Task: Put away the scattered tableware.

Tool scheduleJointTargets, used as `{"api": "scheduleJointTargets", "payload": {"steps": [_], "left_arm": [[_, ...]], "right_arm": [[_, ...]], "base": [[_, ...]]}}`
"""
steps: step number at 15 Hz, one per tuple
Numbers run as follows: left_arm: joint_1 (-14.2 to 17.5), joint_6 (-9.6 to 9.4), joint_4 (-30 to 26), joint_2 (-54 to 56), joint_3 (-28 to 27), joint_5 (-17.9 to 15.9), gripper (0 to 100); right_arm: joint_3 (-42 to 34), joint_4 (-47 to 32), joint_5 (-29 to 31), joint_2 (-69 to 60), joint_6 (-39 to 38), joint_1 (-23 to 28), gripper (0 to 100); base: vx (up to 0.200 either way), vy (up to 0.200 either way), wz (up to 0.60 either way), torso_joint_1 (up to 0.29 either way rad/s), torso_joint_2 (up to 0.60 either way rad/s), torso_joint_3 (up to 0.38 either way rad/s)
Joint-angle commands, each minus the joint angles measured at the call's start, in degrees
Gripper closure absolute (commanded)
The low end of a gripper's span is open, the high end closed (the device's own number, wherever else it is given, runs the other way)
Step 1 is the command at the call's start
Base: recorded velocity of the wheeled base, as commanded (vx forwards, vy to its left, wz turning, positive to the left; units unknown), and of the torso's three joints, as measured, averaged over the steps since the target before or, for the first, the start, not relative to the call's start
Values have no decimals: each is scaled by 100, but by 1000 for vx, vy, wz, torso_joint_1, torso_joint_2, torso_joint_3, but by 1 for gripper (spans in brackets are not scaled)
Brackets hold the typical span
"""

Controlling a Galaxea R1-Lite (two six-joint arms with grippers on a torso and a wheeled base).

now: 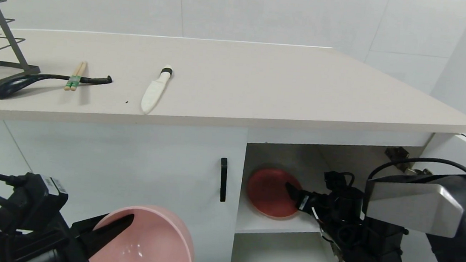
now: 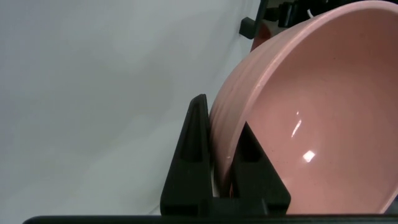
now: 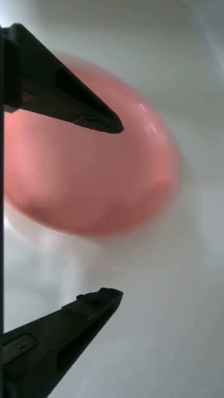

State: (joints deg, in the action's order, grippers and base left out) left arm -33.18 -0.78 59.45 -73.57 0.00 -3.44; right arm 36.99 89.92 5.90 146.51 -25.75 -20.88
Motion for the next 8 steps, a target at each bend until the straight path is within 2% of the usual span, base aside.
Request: {"api": "scheduleJointTargets", "payload": {"steps": [1,2,4,6,7,8], "left_arm": [[-145,-19,31,53,0,10,100],[-206,-19,31,150,0,1,100],[-610,-71,31,159,0,-17,100],[-821,-335,5,124,-167,-34,100],[-971,-520,5,45,-299,-43,100],[-1085,-625,-4,-105,-466,-43,100]], "right_arm": [[-1554,8,227,-1810,131,-742,0],[-2029,8,430,-2346,246,-997,0],[-3154,8,535,-3102,650,-1304,0],[-3690,8,544,-3541,878,-1454,0],[-3690,8,561,-3708,1054,-1454,0],[-3628,8,561,-3831,1291,-1454,0]], "base": [[0,0,0,0,0,0],[0,0,0,0,0,0],[0,0,0,0,0,0],[0,0,0,0,0,0],[0,0,0,0,0,0],[0,0,0,0,0,0]]}}
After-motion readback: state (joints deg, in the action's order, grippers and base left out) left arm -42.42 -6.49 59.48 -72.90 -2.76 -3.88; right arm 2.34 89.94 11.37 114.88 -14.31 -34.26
